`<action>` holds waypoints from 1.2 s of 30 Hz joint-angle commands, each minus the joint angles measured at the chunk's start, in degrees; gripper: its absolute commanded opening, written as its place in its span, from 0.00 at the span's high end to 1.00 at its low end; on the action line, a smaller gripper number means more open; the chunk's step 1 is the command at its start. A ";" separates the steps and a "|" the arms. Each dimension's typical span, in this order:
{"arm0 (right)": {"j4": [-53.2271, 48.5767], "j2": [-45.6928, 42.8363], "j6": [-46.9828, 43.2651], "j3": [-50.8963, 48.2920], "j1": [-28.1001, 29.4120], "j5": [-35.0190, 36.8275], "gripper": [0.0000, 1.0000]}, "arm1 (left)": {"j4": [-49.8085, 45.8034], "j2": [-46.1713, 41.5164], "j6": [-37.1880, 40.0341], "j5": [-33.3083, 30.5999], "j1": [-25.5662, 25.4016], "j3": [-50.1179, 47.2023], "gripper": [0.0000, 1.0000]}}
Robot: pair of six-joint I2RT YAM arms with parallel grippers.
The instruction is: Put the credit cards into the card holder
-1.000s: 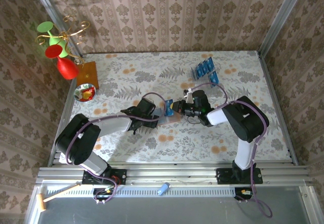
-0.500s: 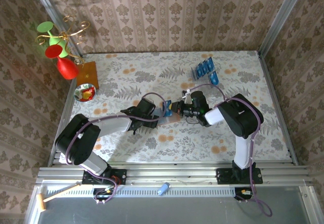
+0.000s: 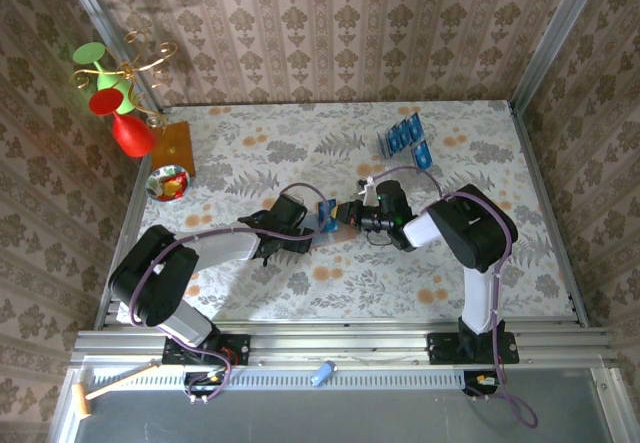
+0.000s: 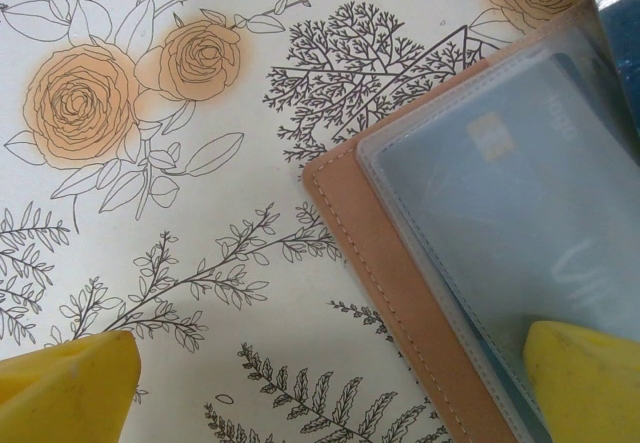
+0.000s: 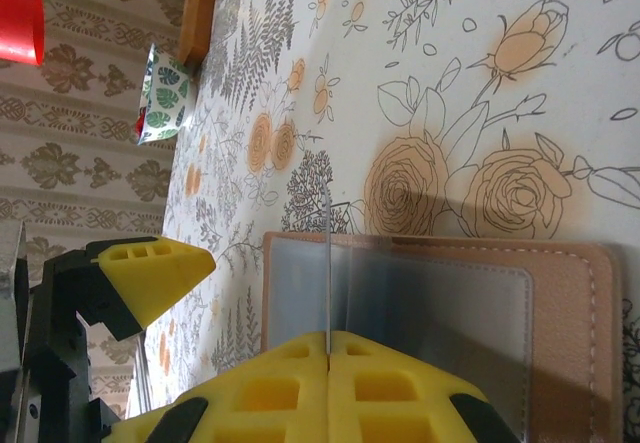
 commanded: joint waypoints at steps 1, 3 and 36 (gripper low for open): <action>1.98 1.31 -0.51 -0.74 0.26 -2.22 1.00 | -2.24 -0.99 0.41 -0.50 -0.28 -1.11 0.00; 2.12 1.30 -0.60 -1.14 0.26 -2.36 1.00 | -2.17 -1.16 0.36 -0.58 -0.36 -1.20 0.00; -3.93 5.07 -3.21 0.87 -1.06 -11.65 1.00 | -1.90 -1.08 0.88 -0.37 -0.33 -1.01 0.00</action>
